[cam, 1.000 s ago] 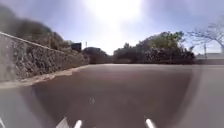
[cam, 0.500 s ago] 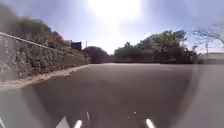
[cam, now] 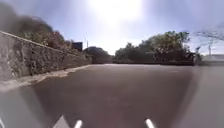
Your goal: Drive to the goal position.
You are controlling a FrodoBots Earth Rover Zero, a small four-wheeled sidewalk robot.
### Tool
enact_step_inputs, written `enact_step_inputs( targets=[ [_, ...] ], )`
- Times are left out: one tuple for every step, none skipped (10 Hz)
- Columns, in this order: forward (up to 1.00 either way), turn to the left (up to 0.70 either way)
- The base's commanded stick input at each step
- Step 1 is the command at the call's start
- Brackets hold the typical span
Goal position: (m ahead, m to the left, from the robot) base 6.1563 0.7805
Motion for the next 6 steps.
enact_step_inputs(
  targets=[
    [0.85,0.00],
    [0.85,0.00],
    [0.85,0.00],
    [0.85,0.00],
    [0.85,0.00],
    [0.85,0.00]
  ],
)
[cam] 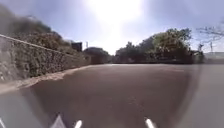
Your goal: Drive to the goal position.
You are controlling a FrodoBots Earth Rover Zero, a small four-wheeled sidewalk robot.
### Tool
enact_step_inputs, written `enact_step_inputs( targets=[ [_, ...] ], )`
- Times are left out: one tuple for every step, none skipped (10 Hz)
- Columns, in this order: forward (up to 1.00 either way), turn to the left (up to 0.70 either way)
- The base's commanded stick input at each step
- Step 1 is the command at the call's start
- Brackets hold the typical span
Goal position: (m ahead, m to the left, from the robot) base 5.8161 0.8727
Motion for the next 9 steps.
enact_step_inputs(
  targets=[
    [0.85,0.00],
    [0.85,0.00],
    [0.85,0.00],
    [0.85,0.00],
    [0.85,0.00],
    [0.85,0.00],
    [0.85,0.00],
    [0.85,0.00],
    [0.85,0.00]
  ],
)
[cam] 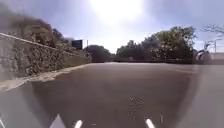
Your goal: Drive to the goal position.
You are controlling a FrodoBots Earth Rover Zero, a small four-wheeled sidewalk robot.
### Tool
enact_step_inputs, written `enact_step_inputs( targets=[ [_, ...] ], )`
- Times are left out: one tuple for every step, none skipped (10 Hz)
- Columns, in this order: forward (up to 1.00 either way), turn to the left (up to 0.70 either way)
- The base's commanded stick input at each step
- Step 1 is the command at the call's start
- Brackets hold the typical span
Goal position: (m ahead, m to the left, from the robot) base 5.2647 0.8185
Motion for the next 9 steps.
enact_step_inputs(
  targets=[
    [0.85,0.00],
    [0.85,0.00],
    [0.85,0.00],
    [0.85,0.00],
    [0.85,0.00],
    [0.85,0.00],
    [0.85,0.00],
    [0.85,0.00],
    [0.85,0.00]
  ],
)
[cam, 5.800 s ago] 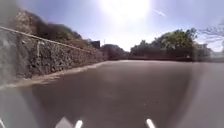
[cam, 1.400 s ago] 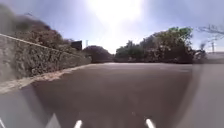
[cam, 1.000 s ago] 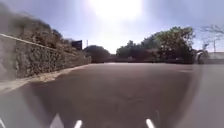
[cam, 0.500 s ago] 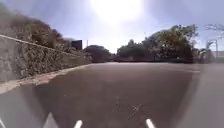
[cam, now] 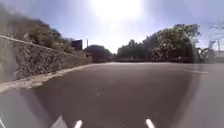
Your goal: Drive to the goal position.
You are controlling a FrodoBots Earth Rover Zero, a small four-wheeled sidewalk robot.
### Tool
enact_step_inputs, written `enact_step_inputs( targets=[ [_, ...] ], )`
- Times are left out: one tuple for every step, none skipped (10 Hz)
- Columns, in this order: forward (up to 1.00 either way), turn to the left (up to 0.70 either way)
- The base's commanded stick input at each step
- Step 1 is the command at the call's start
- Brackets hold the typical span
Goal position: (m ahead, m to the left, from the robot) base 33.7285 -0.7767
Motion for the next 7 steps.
enact_step_inputs(
  targets=[
    [0.85,0.00],
    [0.85,0.00],
    [0.85,0.00],
    [0.85,0.00],
    [0.85,0.00],
    [0.85,0.00],
    [0.85,0.00]
  ],
)
